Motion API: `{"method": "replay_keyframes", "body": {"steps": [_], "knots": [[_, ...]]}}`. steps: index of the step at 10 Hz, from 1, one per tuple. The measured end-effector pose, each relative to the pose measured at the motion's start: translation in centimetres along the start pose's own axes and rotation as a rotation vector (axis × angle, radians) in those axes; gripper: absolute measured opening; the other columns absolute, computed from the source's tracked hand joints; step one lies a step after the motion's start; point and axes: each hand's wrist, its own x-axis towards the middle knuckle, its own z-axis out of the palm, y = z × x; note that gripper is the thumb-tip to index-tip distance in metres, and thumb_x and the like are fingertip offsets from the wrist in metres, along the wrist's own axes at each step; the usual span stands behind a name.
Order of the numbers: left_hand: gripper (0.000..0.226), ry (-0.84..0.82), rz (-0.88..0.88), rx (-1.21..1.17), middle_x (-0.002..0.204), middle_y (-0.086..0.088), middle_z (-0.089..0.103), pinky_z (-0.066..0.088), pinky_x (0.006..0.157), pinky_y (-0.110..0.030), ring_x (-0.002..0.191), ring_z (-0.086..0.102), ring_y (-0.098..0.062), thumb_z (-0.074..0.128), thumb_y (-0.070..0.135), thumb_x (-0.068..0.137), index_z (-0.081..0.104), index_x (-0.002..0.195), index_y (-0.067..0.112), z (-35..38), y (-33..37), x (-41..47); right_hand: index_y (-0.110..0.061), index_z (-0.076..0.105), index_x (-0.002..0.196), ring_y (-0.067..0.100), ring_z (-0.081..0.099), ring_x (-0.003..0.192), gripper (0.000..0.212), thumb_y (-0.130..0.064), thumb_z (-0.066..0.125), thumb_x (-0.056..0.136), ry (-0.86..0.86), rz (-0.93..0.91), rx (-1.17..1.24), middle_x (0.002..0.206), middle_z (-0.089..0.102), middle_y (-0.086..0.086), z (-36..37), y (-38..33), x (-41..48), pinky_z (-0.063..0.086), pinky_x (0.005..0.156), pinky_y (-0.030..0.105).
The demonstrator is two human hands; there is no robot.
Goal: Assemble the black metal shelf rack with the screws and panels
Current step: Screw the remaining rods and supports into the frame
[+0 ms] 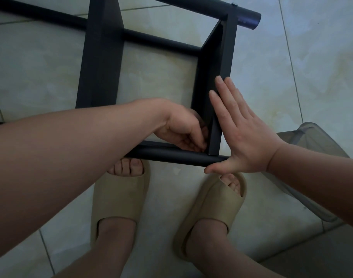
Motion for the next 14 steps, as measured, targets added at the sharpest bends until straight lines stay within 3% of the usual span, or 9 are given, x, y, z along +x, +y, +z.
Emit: {"method": "replay_keyframes", "body": {"steps": [1, 2, 4, 6, 9, 11, 13, 14], "knots": [[0.017, -0.027, -0.044, 0.011, 0.101, -0.015, 0.066, 0.052, 0.094, -0.032, 0.088, 0.066, -0.021, 0.055, -0.005, 0.093, 0.064, 0.103, 0.005, -0.1, 0.1, -0.1, 0.009, 0.010, 0.158, 0.044, -0.005, 0.155, 0.136, -0.095, 0.043, 0.075, 0.004, -0.001, 0.001, 0.166, 0.000, 0.030, 0.0, 0.0, 0.0, 0.010, 0.126, 0.058], [0.018, -0.017, -0.121, 0.094, 0.099, -0.010, 0.069, 0.051, 0.089, -0.029, 0.085, 0.065, -0.018, 0.058, 0.007, 0.095, 0.067, 0.110, 0.007, -0.1, 0.6, -0.1, 0.009, 0.010, 0.158, 0.044, -0.005, 0.155, 0.137, -0.094, 0.044, 0.075, 0.003, 0.001, 0.004, 0.166, 0.000, 0.030, -0.1, 0.0, 0.0, 0.011, 0.125, 0.059], [0.009, 0.070, -0.158, 0.176, 0.075, -0.004, 0.066, 0.053, 0.069, -0.021, 0.068, 0.061, -0.011, 0.061, 0.004, 0.093, 0.068, 0.094, 0.008, 0.1, 1.5, 0.2, 0.009, 0.010, 0.158, 0.044, -0.005, 0.155, 0.137, -0.095, 0.044, 0.074, 0.001, 0.005, 0.005, 0.166, 0.000, 0.030, 0.0, -0.1, 0.0, 0.012, 0.125, 0.059], [0.012, 0.069, -0.141, 0.178, 0.078, -0.007, 0.065, 0.053, 0.072, -0.023, 0.069, 0.061, -0.013, 0.059, -0.001, 0.092, 0.068, 0.092, 0.007, 0.2, 1.7, 0.3, 0.009, 0.009, 0.158, 0.044, -0.005, 0.155, 0.137, -0.095, 0.044, 0.074, -0.002, 0.007, 0.001, 0.166, 0.000, 0.030, -0.1, 0.0, 0.0, 0.012, 0.125, 0.059], [0.021, 0.049, -0.056, 0.102, 0.096, -0.016, 0.066, 0.056, 0.078, -0.028, 0.079, 0.066, -0.019, 0.057, -0.008, 0.090, 0.066, 0.107, 0.001, 0.0, 0.8, 0.3, 0.008, 0.010, 0.158, 0.043, -0.005, 0.155, 0.137, -0.095, 0.043, 0.075, 0.005, 0.004, -0.003, 0.166, 0.000, 0.030, 0.0, 0.0, -0.1, 0.009, 0.126, 0.056], [0.012, 0.020, -0.083, 0.140, 0.086, -0.006, 0.071, 0.054, 0.076, -0.027, 0.078, 0.066, -0.015, 0.062, 0.003, 0.091, 0.071, 0.097, 0.007, -0.3, 1.2, -0.1, 0.009, 0.010, 0.158, 0.044, -0.005, 0.155, 0.137, -0.095, 0.043, 0.075, 0.002, 0.006, -0.007, 0.166, 0.001, 0.030, -0.1, -0.1, 0.0, 0.010, 0.126, 0.057], [0.018, 0.000, -0.105, 0.149, 0.103, -0.011, 0.073, 0.055, 0.092, -0.031, 0.093, 0.070, -0.019, 0.059, 0.005, 0.094, 0.070, 0.108, 0.005, -0.1, 1.5, -0.3, 0.008, 0.012, 0.158, 0.043, -0.003, 0.156, 0.137, -0.095, 0.044, 0.073, 0.012, 0.012, -0.009, 0.166, 0.002, 0.029, -0.2, -0.1, -0.1, 0.010, 0.126, 0.058], [0.022, 0.007, -0.104, 0.160, 0.106, -0.012, 0.073, 0.055, 0.092, -0.030, 0.094, 0.070, -0.019, 0.058, 0.003, 0.094, 0.069, 0.114, 0.002, 0.1, 1.7, -0.2, 0.008, 0.013, 0.158, 0.042, -0.002, 0.156, 0.136, -0.094, 0.045, 0.073, 0.019, 0.016, -0.006, 0.166, 0.004, 0.028, -0.3, -0.1, -0.1, 0.011, 0.126, 0.057]]}}
